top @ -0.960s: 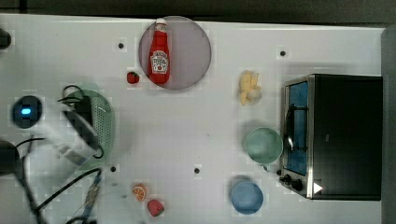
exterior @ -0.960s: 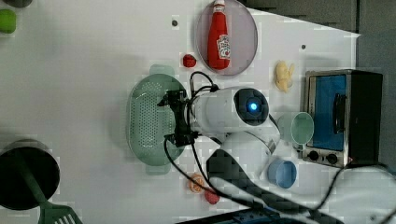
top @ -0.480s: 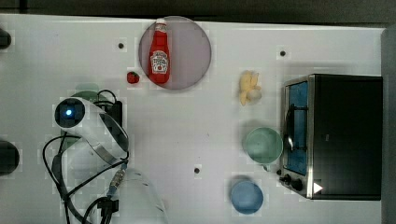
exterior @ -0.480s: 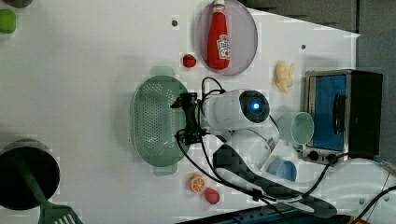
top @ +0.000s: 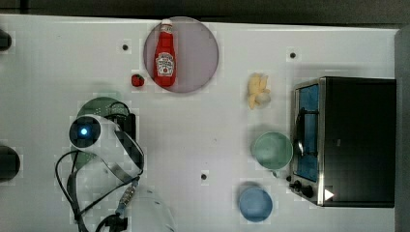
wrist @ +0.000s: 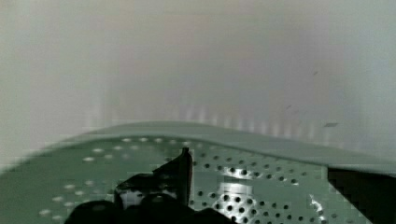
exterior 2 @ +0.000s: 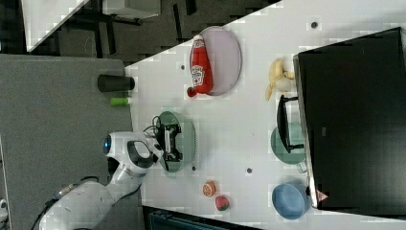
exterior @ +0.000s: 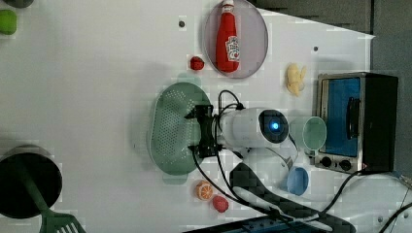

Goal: Drag strainer left to right.

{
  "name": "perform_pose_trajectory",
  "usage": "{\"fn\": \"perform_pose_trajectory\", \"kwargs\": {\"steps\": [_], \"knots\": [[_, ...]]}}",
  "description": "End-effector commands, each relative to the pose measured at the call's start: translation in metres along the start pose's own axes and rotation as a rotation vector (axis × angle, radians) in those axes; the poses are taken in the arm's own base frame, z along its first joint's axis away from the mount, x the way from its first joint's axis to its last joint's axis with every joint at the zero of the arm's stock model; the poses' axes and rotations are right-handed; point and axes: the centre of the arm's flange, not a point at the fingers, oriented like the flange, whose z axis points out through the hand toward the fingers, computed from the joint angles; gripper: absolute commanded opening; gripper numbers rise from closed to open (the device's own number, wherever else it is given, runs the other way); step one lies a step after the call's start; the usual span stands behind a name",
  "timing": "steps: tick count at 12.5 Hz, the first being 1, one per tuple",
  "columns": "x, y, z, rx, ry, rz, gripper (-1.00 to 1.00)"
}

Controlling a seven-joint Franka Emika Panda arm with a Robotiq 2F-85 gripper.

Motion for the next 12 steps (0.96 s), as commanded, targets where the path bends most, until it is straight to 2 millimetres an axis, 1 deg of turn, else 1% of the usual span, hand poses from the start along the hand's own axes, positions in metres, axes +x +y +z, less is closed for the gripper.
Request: {"fn": "perform_pose_trajectory", "kwargs": {"steps": [1, 4, 10, 12], "knots": [[0.038, -0.010, -0.023, 0.034, 0.003, 0.078, 1.00], [0.071, -0.005, -0.020, 0.029, 0.014, 0.064, 1.00], [0.145, -0.010, -0.015, 0.056, 0.024, 0.038, 1.00], [0.173, -0.012, -0.015, 0.055, 0.039, 0.024, 1.00]]}}
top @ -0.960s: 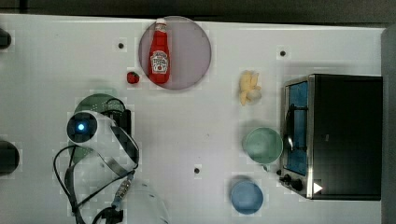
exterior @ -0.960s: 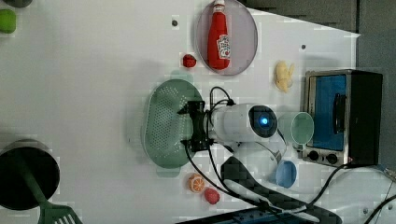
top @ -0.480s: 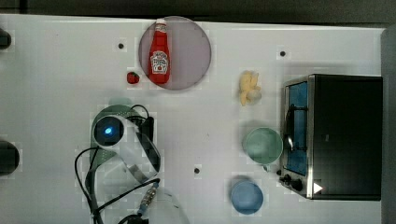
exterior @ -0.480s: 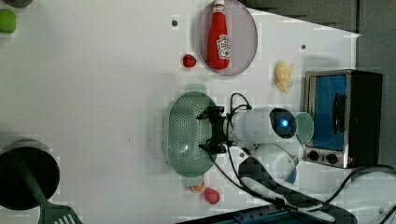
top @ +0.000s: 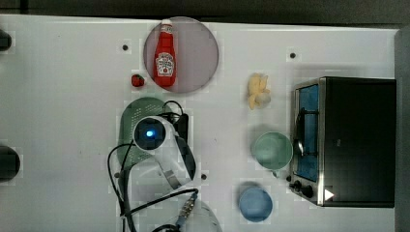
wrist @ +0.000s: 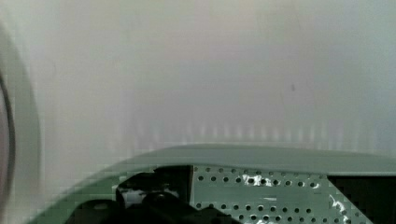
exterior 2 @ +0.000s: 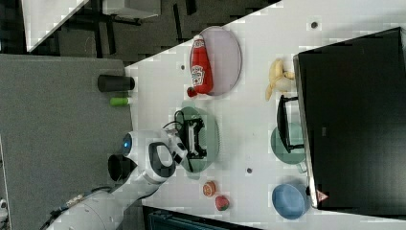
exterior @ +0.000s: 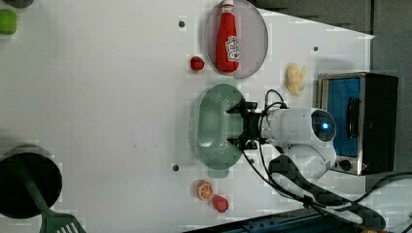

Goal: Drag strainer left to right.

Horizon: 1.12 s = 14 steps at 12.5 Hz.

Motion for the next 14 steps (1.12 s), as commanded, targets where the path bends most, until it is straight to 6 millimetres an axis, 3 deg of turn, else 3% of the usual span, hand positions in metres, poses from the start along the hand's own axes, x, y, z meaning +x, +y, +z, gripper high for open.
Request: {"fn": "perform_pose_trajectory", "kwargs": {"steps": [1, 10, 14], "knots": [[0.042, -0.012, -0.001, -0.003, 0.015, -0.050, 1.00], [0.159, -0.021, 0.002, 0.003, 0.083, -0.066, 1.00], [0.197, -0.018, 0.003, 0.000, 0.106, -0.027, 1.00]]}}
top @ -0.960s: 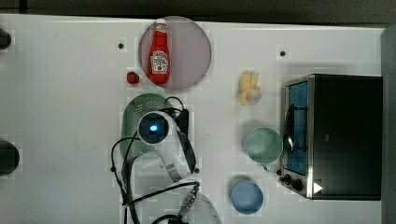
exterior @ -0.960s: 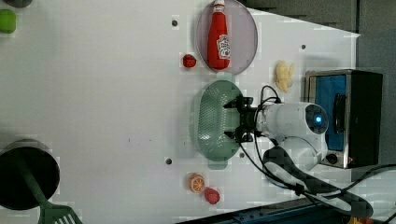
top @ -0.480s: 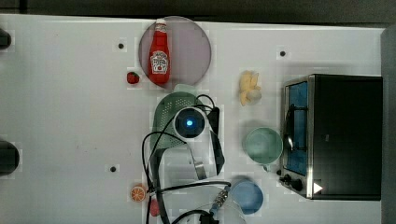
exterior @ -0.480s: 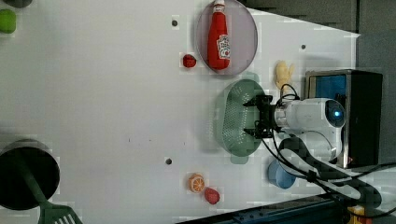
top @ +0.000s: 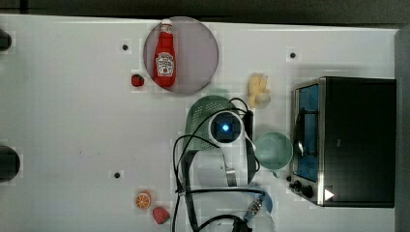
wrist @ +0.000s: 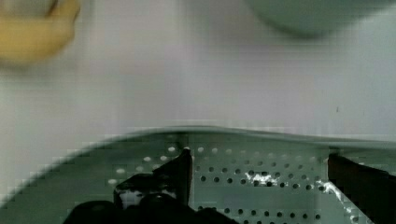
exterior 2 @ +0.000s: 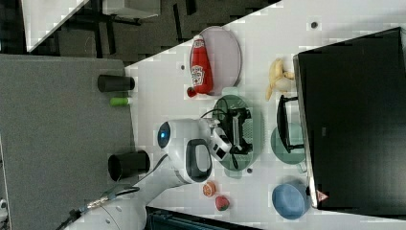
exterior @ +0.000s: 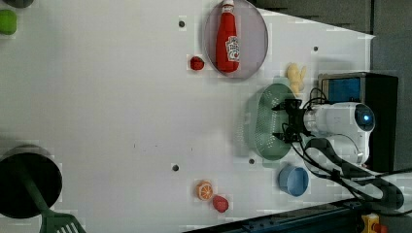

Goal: Drag strainer left to right.

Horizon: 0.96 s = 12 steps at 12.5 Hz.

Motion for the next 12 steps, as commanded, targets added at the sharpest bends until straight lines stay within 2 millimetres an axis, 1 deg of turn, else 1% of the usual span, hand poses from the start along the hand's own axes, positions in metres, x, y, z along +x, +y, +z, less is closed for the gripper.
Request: {"fn": "perform_pose_trajectory", "kwargs": {"steps": [1, 2, 3, 4, 5, 6, 7, 9, 10, 12], "knots": [[0.023, 0.000, -0.008, 0.017, 0.011, -0.066, 1.00], [0.027, 0.000, -0.007, 0.018, 0.014, -0.084, 1.00], [0.028, 0.000, -0.008, 0.022, 0.015, -0.134, 1.00], [0.024, -0.002, -0.013, 0.036, 0.013, -0.203, 1.00], [0.019, -0.002, -0.021, 0.043, 0.014, -0.262, 1.00], [0.010, -0.005, -0.035, 0.070, 0.014, -0.323, 1.00], [0.000, -0.010, -0.055, 0.101, 0.016, -0.358, 1.00], [-0.016, -0.014, -0.102, 0.131, 0.035, -0.389, 1.00], [-0.021, -0.015, -0.127, 0.128, 0.052, -0.402, 1.00], [-0.025, -0.014, -0.178, 0.096, 0.092, -0.419, 1.00]]}}
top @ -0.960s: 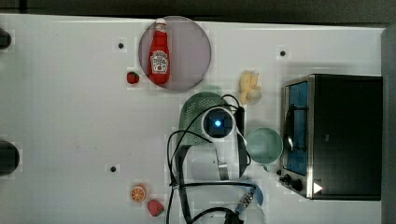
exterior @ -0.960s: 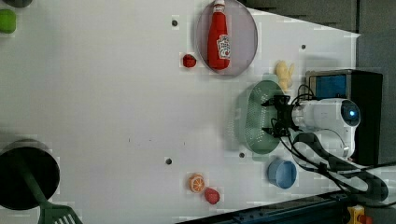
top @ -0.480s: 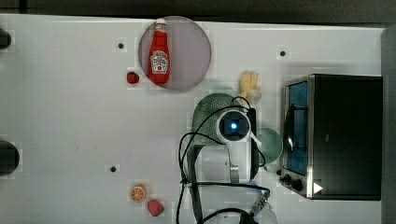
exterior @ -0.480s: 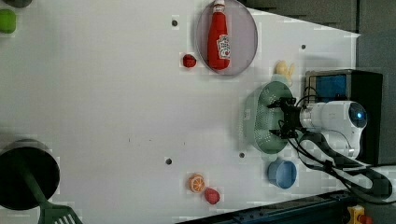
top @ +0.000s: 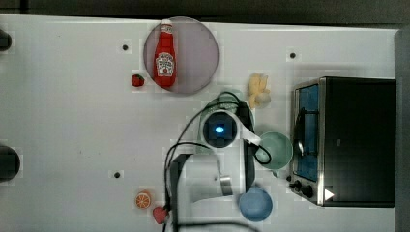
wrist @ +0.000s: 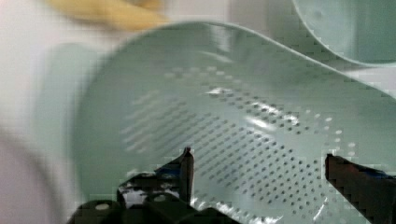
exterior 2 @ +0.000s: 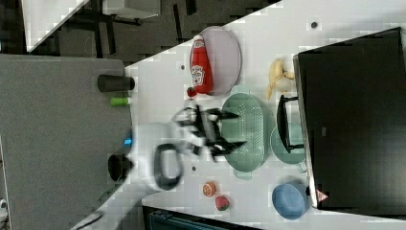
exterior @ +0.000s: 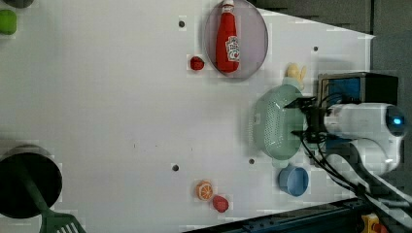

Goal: Drag strainer left to right.

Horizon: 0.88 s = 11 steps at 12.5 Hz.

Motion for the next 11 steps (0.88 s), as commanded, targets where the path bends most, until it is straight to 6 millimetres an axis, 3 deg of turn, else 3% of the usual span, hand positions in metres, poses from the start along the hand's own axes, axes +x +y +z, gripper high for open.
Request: {"fn": "perform_pose_trajectory", "kwargs": {"steps": [1, 4, 6, 8, 11], "knots": [[0.004, -0.018, -0.093, 0.008, 0.057, -0.082, 1.00], [0.008, -0.002, -0.161, -0.042, -0.029, -0.164, 1.00], [0.011, 0.010, -0.209, 0.022, -0.142, -0.241, 1.00], [0.016, 0.020, -0.265, 0.093, -0.121, -0.341, 1.00], [0.016, 0.048, -0.325, 0.036, -0.149, -0.348, 1.00]]}}
